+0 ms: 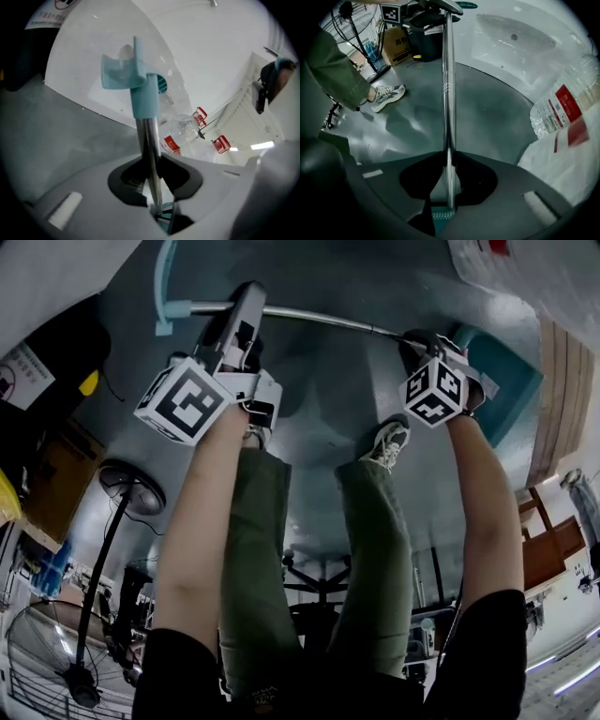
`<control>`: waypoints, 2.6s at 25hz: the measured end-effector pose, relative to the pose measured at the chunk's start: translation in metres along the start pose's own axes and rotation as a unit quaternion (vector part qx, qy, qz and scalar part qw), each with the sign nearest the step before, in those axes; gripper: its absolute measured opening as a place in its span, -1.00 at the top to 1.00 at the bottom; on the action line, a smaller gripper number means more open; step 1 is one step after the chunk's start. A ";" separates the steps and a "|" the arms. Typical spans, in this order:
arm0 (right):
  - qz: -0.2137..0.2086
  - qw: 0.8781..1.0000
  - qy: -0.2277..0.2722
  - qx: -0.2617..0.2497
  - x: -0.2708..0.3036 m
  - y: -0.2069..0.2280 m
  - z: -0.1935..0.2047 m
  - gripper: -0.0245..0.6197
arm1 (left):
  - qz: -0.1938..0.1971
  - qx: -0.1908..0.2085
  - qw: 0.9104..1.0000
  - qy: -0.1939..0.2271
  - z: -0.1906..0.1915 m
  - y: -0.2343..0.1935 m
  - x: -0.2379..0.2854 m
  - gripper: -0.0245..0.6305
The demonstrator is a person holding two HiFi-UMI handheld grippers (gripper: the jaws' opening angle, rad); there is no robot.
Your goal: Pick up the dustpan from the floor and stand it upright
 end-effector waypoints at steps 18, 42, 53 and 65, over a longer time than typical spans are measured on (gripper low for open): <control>0.114 0.960 0.125 0.224 -0.183 0.032 -0.074 0.69 | 0.070 0.128 0.989 -0.034 -0.095 0.102 -0.054 0.57; 0.185 0.910 0.197 0.314 -0.287 0.025 -0.234 0.69 | 0.030 0.440 0.896 -0.057 -0.301 0.126 -0.185 0.58; 0.174 0.910 0.200 0.320 -0.276 0.021 -0.273 0.69 | 0.011 0.606 0.784 -0.131 -0.348 0.101 -0.201 0.59; 0.170 0.906 0.205 0.329 -0.275 0.019 -0.286 0.69 | 0.010 0.682 0.715 -0.150 -0.348 0.093 -0.213 0.59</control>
Point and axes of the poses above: the fingertips, and each gripper's own axes: x forward along the fingers, y to its right, z out of its underside, the point moved 10 cm from there along -x, backward along the fingers, and after that the axes turned 9 degrees about -x, right-handed, at the moved point
